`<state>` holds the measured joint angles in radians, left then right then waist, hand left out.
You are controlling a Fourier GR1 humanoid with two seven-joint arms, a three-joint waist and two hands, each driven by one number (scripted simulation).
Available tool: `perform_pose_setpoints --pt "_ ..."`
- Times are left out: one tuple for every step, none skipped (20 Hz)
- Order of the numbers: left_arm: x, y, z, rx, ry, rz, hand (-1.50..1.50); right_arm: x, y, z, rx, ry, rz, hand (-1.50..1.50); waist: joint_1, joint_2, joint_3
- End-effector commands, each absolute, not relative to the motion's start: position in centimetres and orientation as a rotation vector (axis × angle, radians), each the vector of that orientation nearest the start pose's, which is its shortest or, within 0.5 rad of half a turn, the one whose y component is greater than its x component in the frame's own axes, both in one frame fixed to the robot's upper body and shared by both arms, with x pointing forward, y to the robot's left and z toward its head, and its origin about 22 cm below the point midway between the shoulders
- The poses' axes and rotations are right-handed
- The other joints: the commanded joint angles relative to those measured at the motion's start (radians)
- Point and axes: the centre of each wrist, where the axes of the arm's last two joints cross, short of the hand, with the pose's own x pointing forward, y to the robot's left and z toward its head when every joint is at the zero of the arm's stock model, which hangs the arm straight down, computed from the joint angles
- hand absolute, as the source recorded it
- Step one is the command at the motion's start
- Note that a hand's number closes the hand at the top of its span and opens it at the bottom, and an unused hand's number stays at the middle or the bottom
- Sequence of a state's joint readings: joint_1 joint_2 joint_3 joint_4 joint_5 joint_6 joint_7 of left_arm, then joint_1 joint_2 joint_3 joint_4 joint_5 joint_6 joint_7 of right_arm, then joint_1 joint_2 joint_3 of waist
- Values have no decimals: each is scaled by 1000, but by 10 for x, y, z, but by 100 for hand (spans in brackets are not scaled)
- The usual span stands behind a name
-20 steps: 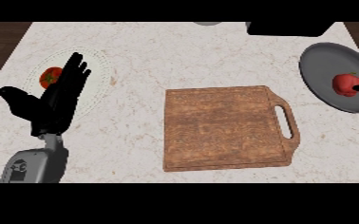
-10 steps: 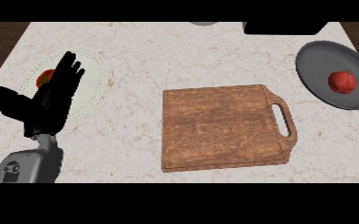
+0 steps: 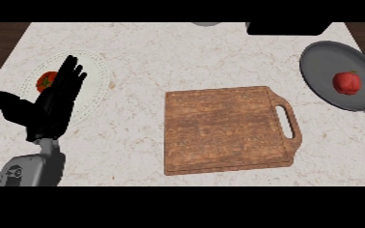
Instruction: Pick the bell pepper from the cutting board and place it in the pan
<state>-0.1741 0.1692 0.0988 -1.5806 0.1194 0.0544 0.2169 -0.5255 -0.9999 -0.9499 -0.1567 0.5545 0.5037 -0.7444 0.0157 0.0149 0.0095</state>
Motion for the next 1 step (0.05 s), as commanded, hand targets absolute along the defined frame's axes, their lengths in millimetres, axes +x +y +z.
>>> perform_pose_setpoints --pt "289 267 58 73 -1524 53 0 191 -610 85 -412 -1722 92 -150 -6 -1 -1"
